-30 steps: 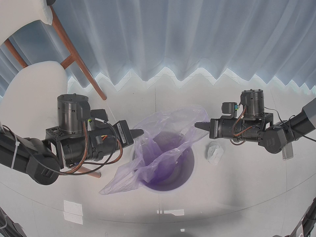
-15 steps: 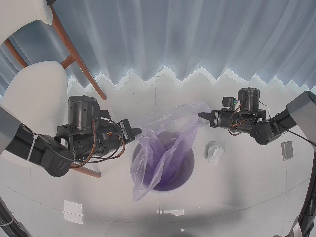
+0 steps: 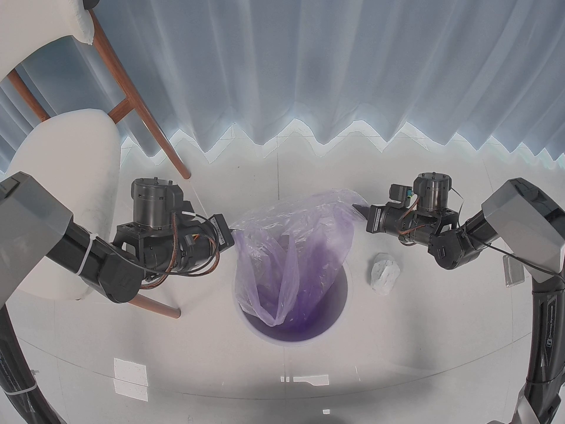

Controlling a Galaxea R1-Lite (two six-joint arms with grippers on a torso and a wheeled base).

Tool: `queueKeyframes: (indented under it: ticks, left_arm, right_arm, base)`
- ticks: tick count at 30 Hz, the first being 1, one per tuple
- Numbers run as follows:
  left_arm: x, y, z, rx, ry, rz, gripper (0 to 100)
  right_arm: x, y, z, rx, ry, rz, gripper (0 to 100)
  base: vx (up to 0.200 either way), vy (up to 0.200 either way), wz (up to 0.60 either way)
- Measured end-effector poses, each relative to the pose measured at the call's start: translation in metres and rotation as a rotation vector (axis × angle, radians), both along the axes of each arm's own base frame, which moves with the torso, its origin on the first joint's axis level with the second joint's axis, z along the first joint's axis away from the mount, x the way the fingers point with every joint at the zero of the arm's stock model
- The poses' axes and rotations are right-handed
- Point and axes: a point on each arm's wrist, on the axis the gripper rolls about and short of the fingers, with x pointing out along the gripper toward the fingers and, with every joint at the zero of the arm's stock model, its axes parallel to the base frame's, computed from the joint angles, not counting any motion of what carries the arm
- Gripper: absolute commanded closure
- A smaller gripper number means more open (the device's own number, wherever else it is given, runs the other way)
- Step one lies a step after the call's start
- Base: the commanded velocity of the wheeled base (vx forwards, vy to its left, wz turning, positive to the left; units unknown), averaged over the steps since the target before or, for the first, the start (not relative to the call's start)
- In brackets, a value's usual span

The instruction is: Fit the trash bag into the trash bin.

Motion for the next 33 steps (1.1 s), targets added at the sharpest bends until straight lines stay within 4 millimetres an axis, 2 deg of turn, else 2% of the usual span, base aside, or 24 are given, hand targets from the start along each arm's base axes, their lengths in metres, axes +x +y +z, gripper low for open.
queueKeyframes:
  ticks: [7, 21, 29, 33]
  left_arm:
    - [0.013, 0.005, -0.017, -0.004, -0.013, 0.024, 100]
    - [0.028, 0.013, -0.052, 0.02, 0.029, 0.09, 100]
    - [0.023, 0.024, -0.074, 0.028, 0.106, 0.122, 100]
    - [0.02, 0.025, -0.077, 0.018, 0.134, 0.13, 100]
  right_arm:
    - [0.007, 0.002, -0.016, 0.007, -0.041, 0.002, 100]
    - [0.005, 0.005, -0.045, 0.006, -0.064, 0.005, 100]
    - [-0.003, 0.004, -0.052, 0.019, -0.105, 0.003, 100]
    - [-0.008, 0.002, -0.057, 0.018, -0.1, 0.0, 100]
  base:
    - [0.0, 0.0, 0.0]
    - [0.0, 0.0, 0.0]
    - [0.0, 0.0, 0.0]
    - [0.0, 0.0, 0.0]
